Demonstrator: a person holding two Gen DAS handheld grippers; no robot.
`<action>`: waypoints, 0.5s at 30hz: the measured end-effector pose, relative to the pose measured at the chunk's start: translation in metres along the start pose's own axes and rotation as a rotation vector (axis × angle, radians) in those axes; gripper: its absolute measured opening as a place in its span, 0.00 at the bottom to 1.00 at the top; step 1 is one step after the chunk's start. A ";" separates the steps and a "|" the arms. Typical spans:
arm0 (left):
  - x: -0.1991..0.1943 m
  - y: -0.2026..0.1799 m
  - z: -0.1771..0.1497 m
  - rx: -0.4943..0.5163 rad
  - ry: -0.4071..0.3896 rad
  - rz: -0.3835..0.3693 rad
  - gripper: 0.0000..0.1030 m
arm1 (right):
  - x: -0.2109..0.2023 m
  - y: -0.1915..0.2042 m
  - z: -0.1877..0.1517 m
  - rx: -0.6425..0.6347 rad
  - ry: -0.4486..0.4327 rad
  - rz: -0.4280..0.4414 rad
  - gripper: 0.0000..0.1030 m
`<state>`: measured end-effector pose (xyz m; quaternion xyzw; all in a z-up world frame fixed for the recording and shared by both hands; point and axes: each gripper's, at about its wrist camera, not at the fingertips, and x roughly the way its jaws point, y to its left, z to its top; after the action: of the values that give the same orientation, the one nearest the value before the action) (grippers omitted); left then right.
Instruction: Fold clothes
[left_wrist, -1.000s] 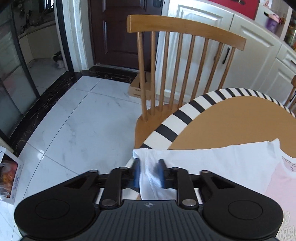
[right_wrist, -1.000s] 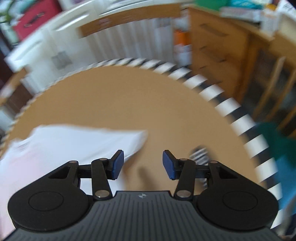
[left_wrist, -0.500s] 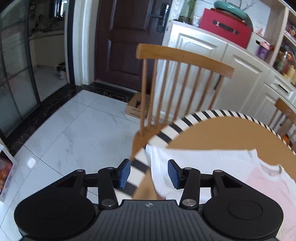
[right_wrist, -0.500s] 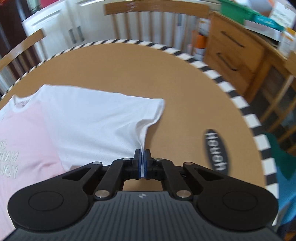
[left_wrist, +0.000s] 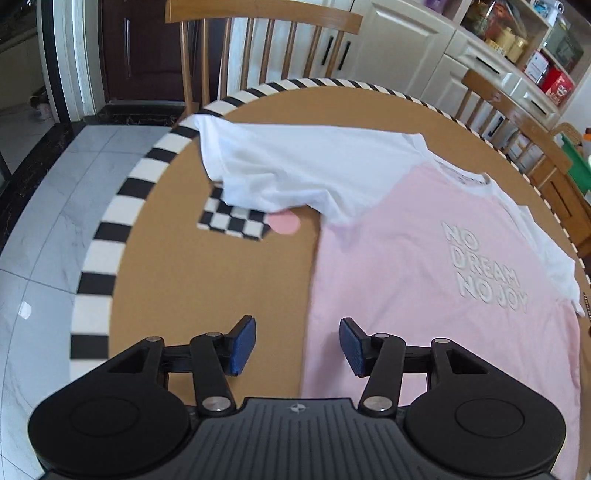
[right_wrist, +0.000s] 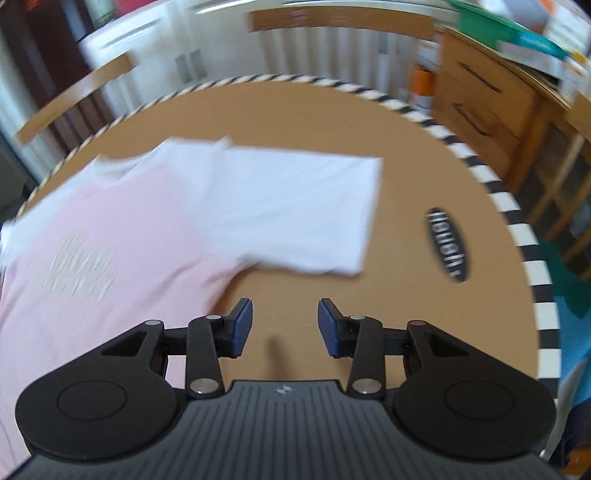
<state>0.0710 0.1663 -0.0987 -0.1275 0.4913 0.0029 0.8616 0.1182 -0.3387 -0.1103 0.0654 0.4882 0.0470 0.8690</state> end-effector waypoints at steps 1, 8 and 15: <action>-0.001 -0.001 -0.002 -0.009 0.010 -0.006 0.51 | 0.003 0.007 -0.005 -0.010 0.023 0.019 0.40; -0.005 0.003 -0.031 -0.007 0.050 0.007 0.39 | 0.003 0.029 -0.038 -0.040 0.081 0.097 0.02; -0.016 0.002 -0.057 -0.023 0.096 -0.027 0.06 | -0.011 0.035 -0.050 -0.107 0.090 0.016 0.02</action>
<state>0.0143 0.1573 -0.1136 -0.1442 0.5302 -0.0091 0.8355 0.0689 -0.3024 -0.1212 0.0207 0.5232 0.0830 0.8479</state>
